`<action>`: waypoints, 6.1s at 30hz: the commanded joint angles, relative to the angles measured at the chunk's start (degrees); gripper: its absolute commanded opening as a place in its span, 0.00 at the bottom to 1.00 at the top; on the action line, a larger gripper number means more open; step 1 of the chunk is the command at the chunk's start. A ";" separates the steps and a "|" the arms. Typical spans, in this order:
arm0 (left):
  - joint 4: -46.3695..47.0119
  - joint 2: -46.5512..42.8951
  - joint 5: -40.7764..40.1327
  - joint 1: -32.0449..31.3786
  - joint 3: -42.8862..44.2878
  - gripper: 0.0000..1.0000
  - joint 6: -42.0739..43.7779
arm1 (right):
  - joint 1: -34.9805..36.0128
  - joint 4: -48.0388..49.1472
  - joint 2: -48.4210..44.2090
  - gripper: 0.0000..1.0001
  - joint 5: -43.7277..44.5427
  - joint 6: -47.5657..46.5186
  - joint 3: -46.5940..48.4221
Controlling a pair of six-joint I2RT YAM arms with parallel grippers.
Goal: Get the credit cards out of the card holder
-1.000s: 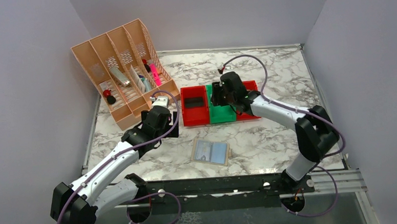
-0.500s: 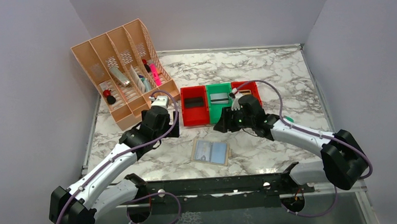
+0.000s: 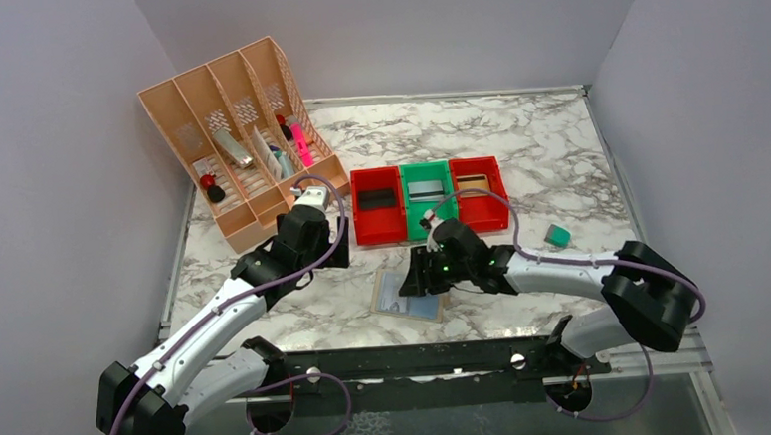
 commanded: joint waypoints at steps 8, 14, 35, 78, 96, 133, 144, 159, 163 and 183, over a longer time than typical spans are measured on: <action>1.69 -0.45 1.07 0.33 0.97 0.99 0.58 | 5.09 -8.59 10.40 0.45 14.34 4.78 6.13; 1.63 0.52 1.67 0.46 1.06 0.99 0.75 | 4.01 -13.53 13.52 0.42 19.96 0.96 8.13; 1.68 -0.47 0.48 0.46 0.64 0.99 0.67 | 4.84 -13.33 2.18 0.41 13.40 -2.91 6.55; 1.60 0.10 1.25 0.50 0.52 0.99 0.59 | 1.68 -34.22 -4.95 0.53 19.98 4.53 4.83; 1.61 0.67 1.69 0.50 0.62 0.99 0.74 | 1.68 -35.77 -2.03 0.08 37.17 -9.89 12.56; 29.24 15.04 35.58 -6.23 -8.35 0.40 -16.15 | 1.61 -2.79 6.36 0.33 9.56 6.14 1.94; 29.36 22.89 30.03 -12.96 -7.65 0.40 -17.46 | 1.50 -0.47 7.51 0.29 9.74 9.45 -1.78; 28.32 26.17 24.18 -15.44 -9.18 0.28 -18.95 | 0.47 5.97 6.86 0.25 5.13 13.20 -5.09; 28.32 26.35 23.74 -15.60 -9.68 0.24 -18.99 | -0.08 7.37 5.68 0.14 3.93 13.41 -5.67; 25.33 28.04 21.24 -15.61 -8.73 0.20 -17.59 | -7.55 7.65 1.92 0.07 -3.04 11.00 -9.79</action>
